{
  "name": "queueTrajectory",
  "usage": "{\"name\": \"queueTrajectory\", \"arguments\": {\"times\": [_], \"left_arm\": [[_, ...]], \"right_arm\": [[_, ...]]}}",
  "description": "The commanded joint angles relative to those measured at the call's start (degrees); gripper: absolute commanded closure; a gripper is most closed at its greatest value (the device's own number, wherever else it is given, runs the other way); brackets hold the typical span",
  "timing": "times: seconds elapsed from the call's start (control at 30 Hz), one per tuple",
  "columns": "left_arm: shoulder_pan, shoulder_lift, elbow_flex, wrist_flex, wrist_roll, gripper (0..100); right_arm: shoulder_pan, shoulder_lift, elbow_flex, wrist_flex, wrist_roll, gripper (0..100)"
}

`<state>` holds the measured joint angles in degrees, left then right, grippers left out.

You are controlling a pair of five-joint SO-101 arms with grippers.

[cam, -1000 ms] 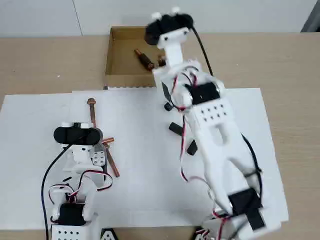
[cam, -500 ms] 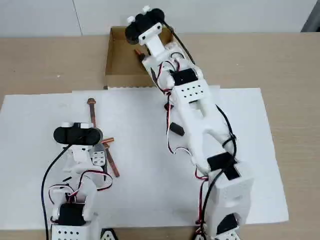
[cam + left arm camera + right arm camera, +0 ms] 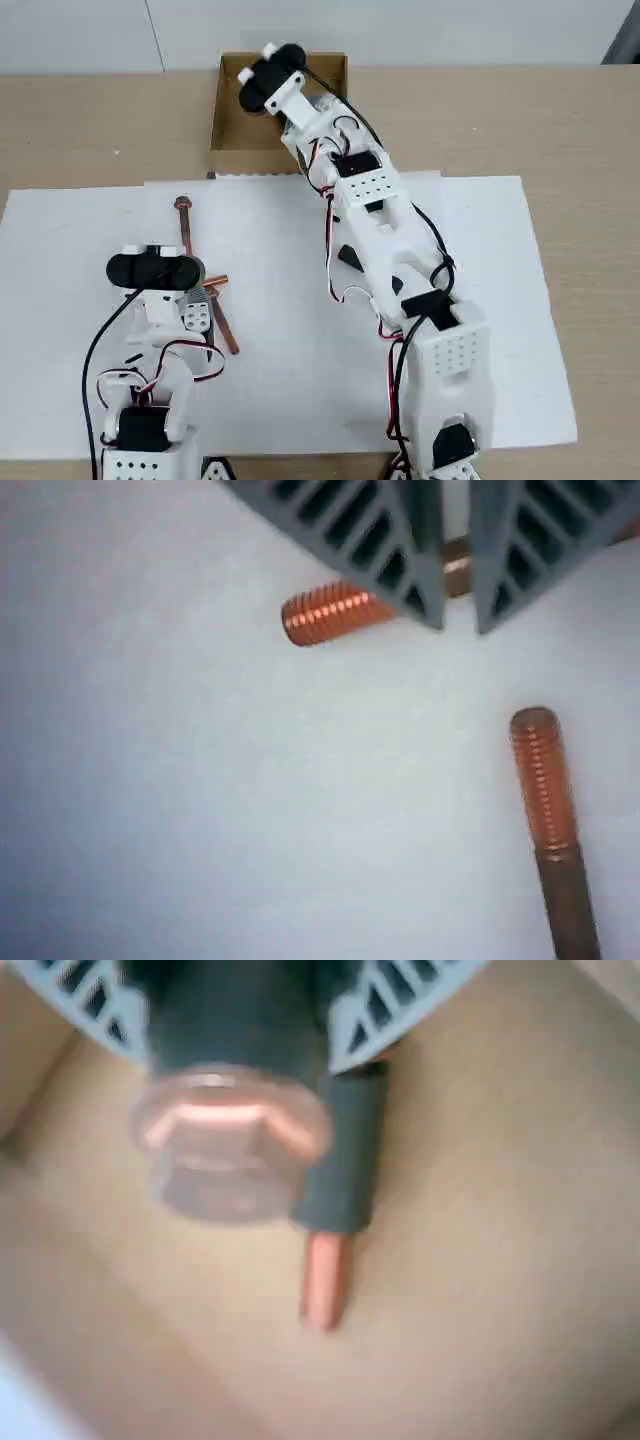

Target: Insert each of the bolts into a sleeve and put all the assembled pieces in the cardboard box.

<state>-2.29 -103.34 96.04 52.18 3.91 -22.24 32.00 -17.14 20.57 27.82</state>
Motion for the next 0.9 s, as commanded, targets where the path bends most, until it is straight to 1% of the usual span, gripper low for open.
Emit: {"name": "queueTrajectory", "arguments": {"times": [0.0,0.1,0.63,0.7,0.8,0.87], "left_arm": [[-0.44,-0.53,-0.31,0.26,-0.09,99],[-0.44,-0.53,-0.31,0.26,-0.09,99],[-0.44,-0.53,-0.31,0.26,-0.09,99],[-0.44,-0.53,-0.31,0.26,-0.09,99],[-0.44,-0.53,-0.31,0.26,-0.09,99],[-0.44,-0.53,-0.31,0.26,-0.09,99]], "right_arm": [[1.63,-0.4,-4.22,-2.24,0.26,93.0],[2.33,0.4,-4.22,-1.8,0.26,86.6],[2.59,-0.92,-4.22,-1.19,0.26,86.8],[2.42,-3.38,-4.22,2.07,0.26,90.2],[2.24,-7.25,-4.22,8.04,0.18,99.8],[2.51,-9.54,-4.22,12.0,0.0,98.4]]}}
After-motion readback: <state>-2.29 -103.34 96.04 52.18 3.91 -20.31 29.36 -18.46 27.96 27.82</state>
